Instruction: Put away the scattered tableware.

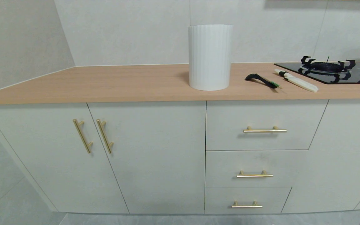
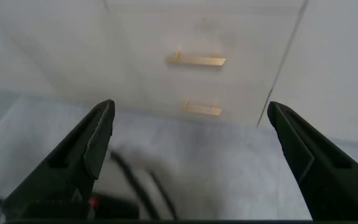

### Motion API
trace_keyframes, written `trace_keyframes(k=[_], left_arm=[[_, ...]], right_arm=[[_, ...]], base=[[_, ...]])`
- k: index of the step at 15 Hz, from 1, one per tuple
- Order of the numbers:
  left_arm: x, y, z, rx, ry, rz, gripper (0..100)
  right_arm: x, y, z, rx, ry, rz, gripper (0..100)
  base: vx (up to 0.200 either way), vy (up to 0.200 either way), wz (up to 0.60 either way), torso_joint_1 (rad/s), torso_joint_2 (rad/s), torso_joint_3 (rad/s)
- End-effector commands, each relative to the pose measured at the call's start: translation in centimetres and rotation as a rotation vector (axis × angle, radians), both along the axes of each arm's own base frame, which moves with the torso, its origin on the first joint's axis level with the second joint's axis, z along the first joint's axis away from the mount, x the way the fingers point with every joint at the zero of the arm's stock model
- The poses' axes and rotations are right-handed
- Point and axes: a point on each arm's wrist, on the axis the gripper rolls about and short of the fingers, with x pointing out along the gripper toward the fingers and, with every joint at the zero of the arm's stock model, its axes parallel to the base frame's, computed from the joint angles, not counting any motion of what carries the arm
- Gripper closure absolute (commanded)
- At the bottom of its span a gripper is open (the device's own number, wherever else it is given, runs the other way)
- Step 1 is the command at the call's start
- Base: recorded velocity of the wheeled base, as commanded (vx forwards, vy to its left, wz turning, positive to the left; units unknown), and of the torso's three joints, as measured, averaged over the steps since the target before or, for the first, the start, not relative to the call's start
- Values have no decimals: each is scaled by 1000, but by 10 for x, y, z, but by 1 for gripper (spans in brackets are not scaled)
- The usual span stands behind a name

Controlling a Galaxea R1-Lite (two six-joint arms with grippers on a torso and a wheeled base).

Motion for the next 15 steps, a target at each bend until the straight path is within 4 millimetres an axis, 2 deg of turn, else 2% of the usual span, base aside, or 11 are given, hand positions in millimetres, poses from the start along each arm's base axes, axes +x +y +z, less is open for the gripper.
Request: trace_keyframes(k=[1,4,7,10,12,15], left_arm=[[0,0,0,0,0,1,0],[0,0,0,0,0,1,0],[0,0,0,0,0,1,0],[0,0,0,0,0,1,0],[0,0,0,0,0,1,0],[0,0,0,2,0,0,0]], right_arm=[[73,12,11,-27,253,93,0],[146,26,2,-80,412,144,0],[204,34,-33,-87,490,144,0],[229,38,-66,-87,490,145,0],[249,43,-96,-85,466,147,0],[257,52,-129,-108,406,133,0]], base=[[0,0,0,0,0,0],[0,0,0,0,0,0],[0,0,0,0,0,0],[0,0,0,0,0,0],[0,0,0,0,0,0],[0,0,0,0,0,0]])
